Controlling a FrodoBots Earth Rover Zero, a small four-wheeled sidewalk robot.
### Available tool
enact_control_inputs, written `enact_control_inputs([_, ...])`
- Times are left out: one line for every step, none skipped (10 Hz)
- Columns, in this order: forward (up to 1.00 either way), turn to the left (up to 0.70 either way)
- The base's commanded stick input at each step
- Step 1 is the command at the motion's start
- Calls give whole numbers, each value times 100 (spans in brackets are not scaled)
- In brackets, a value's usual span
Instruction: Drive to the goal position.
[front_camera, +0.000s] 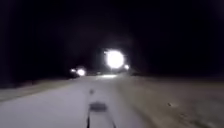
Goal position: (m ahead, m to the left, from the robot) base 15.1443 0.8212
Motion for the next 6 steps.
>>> enact_control_inputs([100, 0])
enact_control_inputs([100, 0])
enact_control_inputs([100, 0])
enact_control_inputs([100, 7])
enact_control_inputs([100, 15])
enact_control_inputs([100, 24])
